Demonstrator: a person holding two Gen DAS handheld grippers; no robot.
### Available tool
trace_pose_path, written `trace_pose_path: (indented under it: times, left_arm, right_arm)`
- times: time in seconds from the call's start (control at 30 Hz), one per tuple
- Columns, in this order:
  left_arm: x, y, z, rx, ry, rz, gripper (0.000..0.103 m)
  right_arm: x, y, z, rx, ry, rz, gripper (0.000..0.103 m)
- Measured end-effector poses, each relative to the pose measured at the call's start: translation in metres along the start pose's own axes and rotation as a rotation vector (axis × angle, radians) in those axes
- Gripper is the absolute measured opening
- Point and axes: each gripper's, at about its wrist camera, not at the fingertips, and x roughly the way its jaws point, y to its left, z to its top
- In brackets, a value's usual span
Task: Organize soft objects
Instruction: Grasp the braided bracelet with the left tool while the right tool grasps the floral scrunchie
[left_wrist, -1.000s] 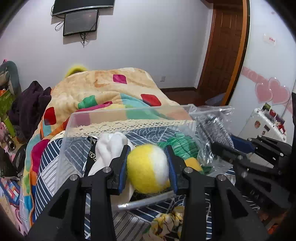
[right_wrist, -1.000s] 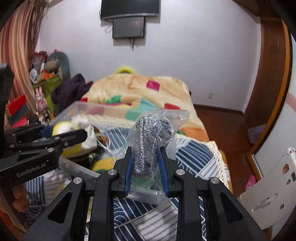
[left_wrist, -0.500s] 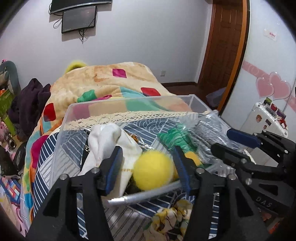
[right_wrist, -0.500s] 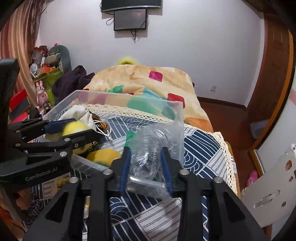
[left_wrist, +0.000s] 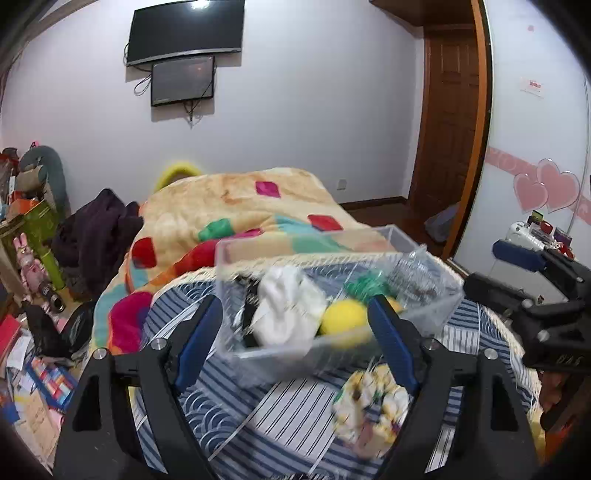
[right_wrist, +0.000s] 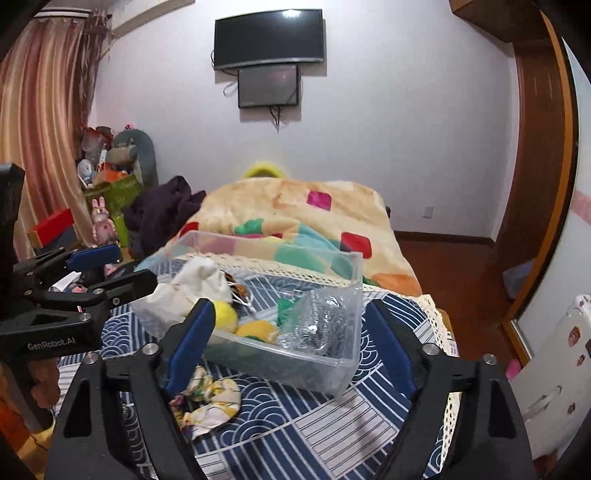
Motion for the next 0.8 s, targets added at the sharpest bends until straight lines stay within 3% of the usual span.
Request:
trace_pose_path:
  times: [0.27,0.5,0.8]
  left_arm:
    - [-0.008,0.014,-0.035,-0.027,0.088,-0.014,0.085]
    - [-0.009,0.014,-0.073,-0.031,0.187,-0.038,0.085]
    - [-0.010,0.008,-0.104,-0.024,0.247,-0.054,0.085]
  right_arm:
    - [-0.003,0.018,-0.014,0.004,0.011,0.067,0.084]
    - [0.025,0.030,-0.044,0.022,0.128,0.125,0.084]
    - [0.045,0.040,-0.073,0.045,0.245,0.193,0.084]
